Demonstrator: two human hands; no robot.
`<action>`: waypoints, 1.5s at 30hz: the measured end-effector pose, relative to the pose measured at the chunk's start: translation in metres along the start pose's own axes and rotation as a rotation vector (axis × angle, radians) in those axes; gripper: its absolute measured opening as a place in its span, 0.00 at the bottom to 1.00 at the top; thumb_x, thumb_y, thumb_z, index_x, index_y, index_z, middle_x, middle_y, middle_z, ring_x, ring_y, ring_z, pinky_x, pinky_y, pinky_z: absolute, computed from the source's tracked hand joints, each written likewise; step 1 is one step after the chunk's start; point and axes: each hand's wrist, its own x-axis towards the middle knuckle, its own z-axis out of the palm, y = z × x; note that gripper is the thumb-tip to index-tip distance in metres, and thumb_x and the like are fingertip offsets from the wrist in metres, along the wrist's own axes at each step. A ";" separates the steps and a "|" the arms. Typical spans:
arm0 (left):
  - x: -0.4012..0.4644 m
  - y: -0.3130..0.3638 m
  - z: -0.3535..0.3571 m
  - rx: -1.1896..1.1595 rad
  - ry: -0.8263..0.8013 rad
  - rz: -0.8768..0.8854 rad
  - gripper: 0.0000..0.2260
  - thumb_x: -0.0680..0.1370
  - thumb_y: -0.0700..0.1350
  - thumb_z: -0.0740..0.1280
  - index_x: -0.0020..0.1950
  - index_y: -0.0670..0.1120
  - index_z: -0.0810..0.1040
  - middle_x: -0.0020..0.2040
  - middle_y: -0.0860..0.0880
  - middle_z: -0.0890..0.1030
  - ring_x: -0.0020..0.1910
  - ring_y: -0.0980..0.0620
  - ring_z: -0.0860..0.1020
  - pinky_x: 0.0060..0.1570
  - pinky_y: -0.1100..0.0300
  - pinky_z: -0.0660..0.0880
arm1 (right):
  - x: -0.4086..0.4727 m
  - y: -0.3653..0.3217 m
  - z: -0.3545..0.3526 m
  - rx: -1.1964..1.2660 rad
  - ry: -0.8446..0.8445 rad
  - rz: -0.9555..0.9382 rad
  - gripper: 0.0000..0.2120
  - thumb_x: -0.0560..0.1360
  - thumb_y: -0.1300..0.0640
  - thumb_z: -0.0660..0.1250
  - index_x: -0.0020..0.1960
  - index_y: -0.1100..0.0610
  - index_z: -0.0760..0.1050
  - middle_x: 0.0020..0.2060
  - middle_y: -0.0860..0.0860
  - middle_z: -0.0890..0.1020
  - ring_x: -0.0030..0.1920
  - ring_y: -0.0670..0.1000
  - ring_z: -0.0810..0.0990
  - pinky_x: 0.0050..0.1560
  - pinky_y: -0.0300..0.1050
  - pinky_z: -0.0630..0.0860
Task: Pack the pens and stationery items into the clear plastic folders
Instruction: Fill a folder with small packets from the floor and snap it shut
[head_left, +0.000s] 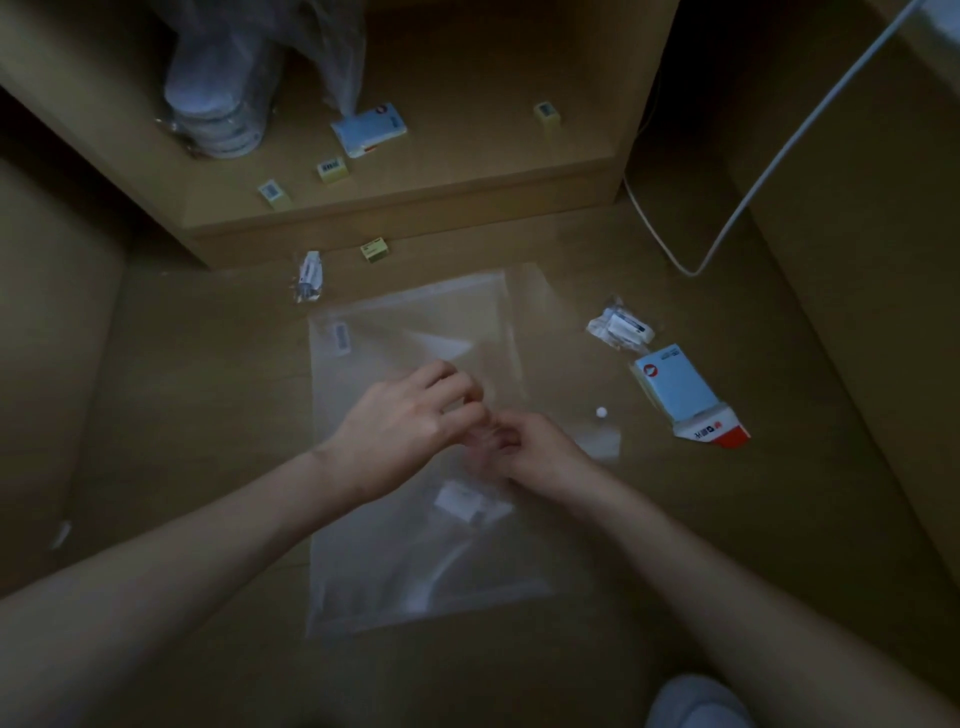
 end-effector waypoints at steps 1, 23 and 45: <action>0.001 0.001 -0.001 0.002 -0.001 -0.001 0.08 0.76 0.49 0.64 0.44 0.47 0.80 0.44 0.49 0.79 0.44 0.49 0.74 0.36 0.60 0.67 | 0.000 -0.002 -0.003 0.010 0.021 0.008 0.13 0.71 0.75 0.60 0.53 0.69 0.75 0.40 0.55 0.78 0.34 0.41 0.76 0.37 0.30 0.70; 0.010 -0.006 0.001 -0.051 0.012 -0.055 0.07 0.74 0.48 0.65 0.44 0.47 0.81 0.44 0.50 0.80 0.44 0.50 0.75 0.30 0.60 0.69 | 0.063 0.019 -0.138 -0.673 0.664 0.010 0.13 0.74 0.66 0.66 0.59 0.63 0.75 0.55 0.62 0.77 0.59 0.62 0.73 0.59 0.51 0.68; 0.006 -0.008 0.000 -0.087 0.009 -0.076 0.11 0.75 0.49 0.62 0.45 0.45 0.81 0.44 0.47 0.79 0.45 0.49 0.71 0.28 0.57 0.74 | 0.015 -0.013 -0.021 -0.275 0.127 -0.097 0.12 0.69 0.71 0.66 0.49 0.59 0.76 0.33 0.50 0.77 0.34 0.48 0.76 0.38 0.43 0.72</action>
